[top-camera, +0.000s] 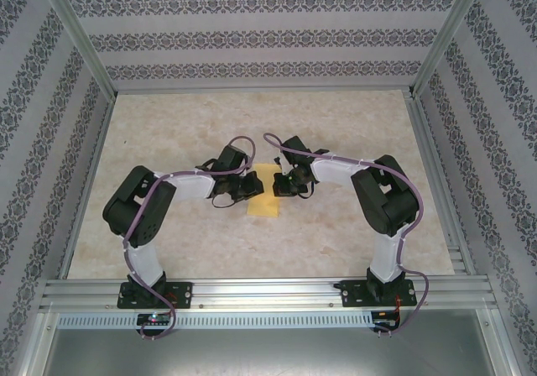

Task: Fold a paper plane with a square sheet of paper (pick it up from the middle)
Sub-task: Fold the triangle a second time at the center of the table.

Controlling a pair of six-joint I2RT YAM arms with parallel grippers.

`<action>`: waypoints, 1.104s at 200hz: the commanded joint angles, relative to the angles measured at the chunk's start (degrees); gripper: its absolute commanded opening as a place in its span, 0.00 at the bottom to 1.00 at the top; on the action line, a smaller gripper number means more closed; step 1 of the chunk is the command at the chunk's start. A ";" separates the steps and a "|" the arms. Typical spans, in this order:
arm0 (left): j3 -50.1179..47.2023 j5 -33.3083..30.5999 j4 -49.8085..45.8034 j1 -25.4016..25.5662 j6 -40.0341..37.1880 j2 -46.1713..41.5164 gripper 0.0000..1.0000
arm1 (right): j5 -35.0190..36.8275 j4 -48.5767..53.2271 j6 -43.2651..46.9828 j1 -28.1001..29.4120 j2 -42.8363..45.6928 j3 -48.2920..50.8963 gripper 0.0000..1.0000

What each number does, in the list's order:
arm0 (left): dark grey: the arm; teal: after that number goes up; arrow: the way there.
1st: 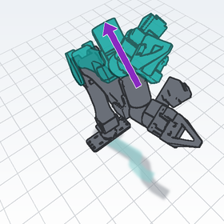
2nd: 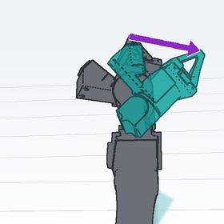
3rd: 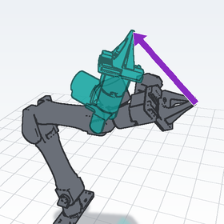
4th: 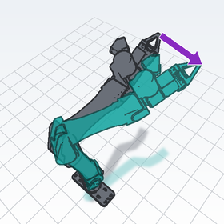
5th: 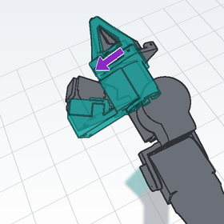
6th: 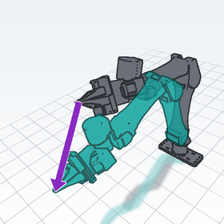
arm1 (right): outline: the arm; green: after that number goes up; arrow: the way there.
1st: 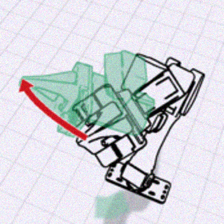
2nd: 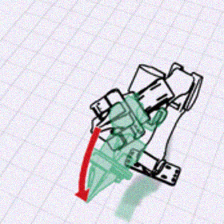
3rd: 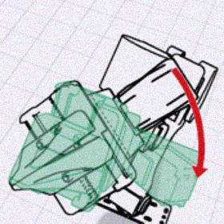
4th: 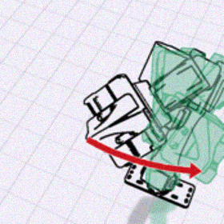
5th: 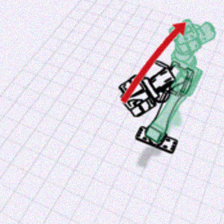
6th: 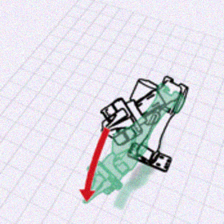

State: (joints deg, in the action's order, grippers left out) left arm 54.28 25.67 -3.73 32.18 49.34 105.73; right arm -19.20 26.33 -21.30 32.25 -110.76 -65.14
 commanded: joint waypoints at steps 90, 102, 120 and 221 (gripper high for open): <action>-1.39 -6.50 -6.42 2.49 0.64 3.81 0.06 | -4.13 -0.78 -3.39 -1.39 7.99 3.59 0.07; -1.87 -6.77 -6.02 2.53 1.22 4.09 0.06 | -3.98 -0.46 -4.41 -1.13 10.39 4.32 0.10; -2.46 -6.98 -5.62 2.66 1.85 4.59 0.06 | -2.63 -1.54 -7.48 0.27 14.08 7.60 0.13; -2.70 -7.34 -5.22 2.65 2.95 5.71 0.06 | 2.41 -3.84 -14.64 10.44 10.46 7.15 0.12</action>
State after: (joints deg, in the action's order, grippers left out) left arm 54.74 23.07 -2.79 33.56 51.68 107.42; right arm -19.46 23.77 -34.13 41.82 -97.51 -55.48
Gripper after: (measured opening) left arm 0.055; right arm 0.125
